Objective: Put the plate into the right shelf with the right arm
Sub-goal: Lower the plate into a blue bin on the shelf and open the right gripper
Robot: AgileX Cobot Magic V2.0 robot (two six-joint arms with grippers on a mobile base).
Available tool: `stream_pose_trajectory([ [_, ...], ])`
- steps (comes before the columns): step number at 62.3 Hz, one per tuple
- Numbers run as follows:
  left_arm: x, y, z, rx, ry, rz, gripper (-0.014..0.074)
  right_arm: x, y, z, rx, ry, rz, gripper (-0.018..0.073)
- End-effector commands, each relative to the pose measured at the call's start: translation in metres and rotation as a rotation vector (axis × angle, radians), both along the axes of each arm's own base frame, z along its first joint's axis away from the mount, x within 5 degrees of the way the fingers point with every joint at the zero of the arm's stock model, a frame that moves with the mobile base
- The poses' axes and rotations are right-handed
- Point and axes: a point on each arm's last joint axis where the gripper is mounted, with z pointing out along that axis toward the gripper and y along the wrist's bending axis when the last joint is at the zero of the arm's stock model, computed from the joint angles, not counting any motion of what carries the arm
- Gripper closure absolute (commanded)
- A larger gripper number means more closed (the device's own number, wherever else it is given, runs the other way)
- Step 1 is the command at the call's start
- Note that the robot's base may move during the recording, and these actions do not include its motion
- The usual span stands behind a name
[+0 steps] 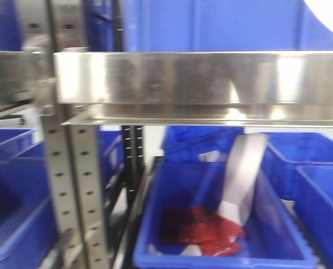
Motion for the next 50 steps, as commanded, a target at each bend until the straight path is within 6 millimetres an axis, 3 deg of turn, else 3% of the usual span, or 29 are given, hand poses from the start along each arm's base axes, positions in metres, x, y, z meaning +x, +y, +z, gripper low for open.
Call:
stream_pose_trajectory([
  [1,-0.001,0.001,0.005,-0.018,-0.089,0.009,0.0724,-0.001,-0.001,0.017,-0.003,-0.113,-0.011,0.0505],
  [23,-0.001,0.001,0.005,-0.018,-0.089,0.009,0.0724,-0.002,-0.001,0.017,-0.003,-0.114,-0.011,0.0505],
  [36,-0.001,0.001,0.005,-0.018,-0.089,0.009,0.0724,-0.005,-0.001,0.029,0.014,-0.248,-0.011,0.0505],
  [50,-0.001,0.001,0.005,-0.018,-0.089,0.009,0.0724,-0.005,-0.001,0.032,0.020,-0.281,-0.010,0.0505],
])
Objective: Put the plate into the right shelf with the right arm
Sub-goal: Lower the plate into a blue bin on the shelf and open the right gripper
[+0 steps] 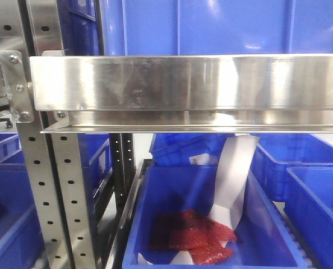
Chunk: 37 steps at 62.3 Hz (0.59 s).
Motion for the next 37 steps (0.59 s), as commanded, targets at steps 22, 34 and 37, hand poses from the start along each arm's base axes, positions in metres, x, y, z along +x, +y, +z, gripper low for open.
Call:
stream_pose_trajectory([
  [22,-0.001,0.001,0.005,-0.018,-0.089,0.009,0.0724,0.037,0.010,0.084,0.038,-0.111,0.055,0.0505],
  [34,-0.001,0.001,0.005,-0.018,-0.089,0.009,0.0724,0.091,0.034,0.143,0.042,-0.104,0.150,0.0505],
  [37,-0.001,0.001,0.005,-0.018,-0.089,0.009,0.0724,0.106,0.042,0.154,0.042,-0.097,0.170,0.0505],
])
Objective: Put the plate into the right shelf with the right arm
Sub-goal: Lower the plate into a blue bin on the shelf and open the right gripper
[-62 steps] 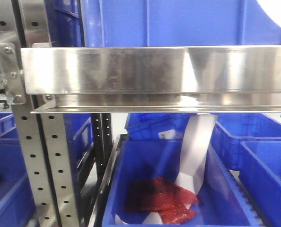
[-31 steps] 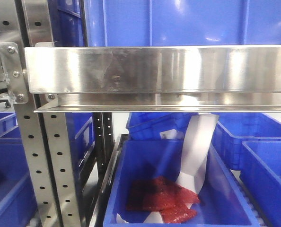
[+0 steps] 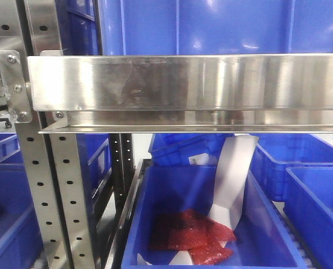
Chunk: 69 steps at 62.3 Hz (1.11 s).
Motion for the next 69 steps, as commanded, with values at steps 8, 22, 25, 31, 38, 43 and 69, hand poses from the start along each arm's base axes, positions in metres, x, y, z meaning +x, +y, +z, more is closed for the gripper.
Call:
stream_pose_trajectory([
  [8,-0.001,0.001,0.005,-0.018,-0.089,0.009,0.0724,0.055,0.027,0.069,0.050,-0.147,0.056,0.0505],
  [22,-0.001,0.001,0.005,-0.018,-0.089,0.009,0.0724,0.118,0.038,0.093,0.028,-0.166,0.017,0.0505],
  [25,-0.001,0.001,0.005,-0.018,-0.089,0.009,0.0724,0.131,0.039,0.088,0.020,-0.140,0.008,0.0505],
  [31,-0.001,0.001,0.005,-0.018,-0.089,0.009,0.0724,0.152,0.040,0.074,0.002,-0.075,-0.007,0.0505],
  [38,-0.001,0.001,0.005,-0.018,-0.089,0.009,0.0724,0.172,0.037,0.055,-0.020,0.004,-0.032,0.0505],
  [43,-0.001,0.001,0.005,-0.018,-0.089,0.009,0.0724,0.182,0.034,0.047,-0.026,0.028,-0.048,0.0505],
  [69,-0.001,0.001,0.005,-0.018,-0.089,0.009,0.0724,0.189,0.031,0.033,-0.035,0.140,-0.057,0.0062],
])
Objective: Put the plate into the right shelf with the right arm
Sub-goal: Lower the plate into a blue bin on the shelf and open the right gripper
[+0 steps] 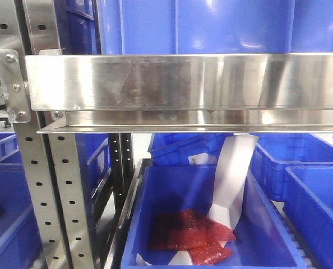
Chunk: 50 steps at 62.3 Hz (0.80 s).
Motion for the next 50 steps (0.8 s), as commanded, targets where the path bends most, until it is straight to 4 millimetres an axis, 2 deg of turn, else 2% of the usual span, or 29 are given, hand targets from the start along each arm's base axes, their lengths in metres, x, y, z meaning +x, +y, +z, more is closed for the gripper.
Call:
stream_pose_trajectory([
  [1,-0.001,0.001,0.005,-0.018,-0.089,0.009,0.0724,-0.016,-0.005,0.039,0.058,-0.165,-0.002,0.0067],
  [9,-0.001,0.001,0.005,-0.018,-0.089,0.009,0.0724,-0.024,-0.006,0.043,0.089,-0.148,0.000,0.0186],
  [17,-0.001,0.001,0.005,-0.018,-0.089,0.009,0.0724,-0.042,-0.013,0.047,0.083,-0.123,-0.007,0.0463],
  [20,-0.001,0.001,0.005,-0.018,-0.089,0.009,0.0724,-0.048,-0.017,0.046,0.082,-0.123,-0.017,0.0525],
  [23,-0.001,0.001,0.005,-0.018,-0.089,0.009,0.0724,-0.057,-0.022,0.046,0.081,-0.129,-0.030,0.0500],
  [32,-0.001,0.001,0.005,-0.018,-0.089,0.009,0.0724,-0.088,-0.046,0.038,0.070,-0.140,-0.095,0.0507],
  [40,-0.001,0.001,0.005,-0.018,-0.089,0.009,0.0724,-0.132,-0.060,0.026,0.059,-0.161,-0.138,0.0507],
  [50,-0.001,0.001,0.005,-0.018,-0.089,0.009,0.0724,-0.191,-0.066,-0.006,-0.006,-0.178,-0.151,0.0507],
])
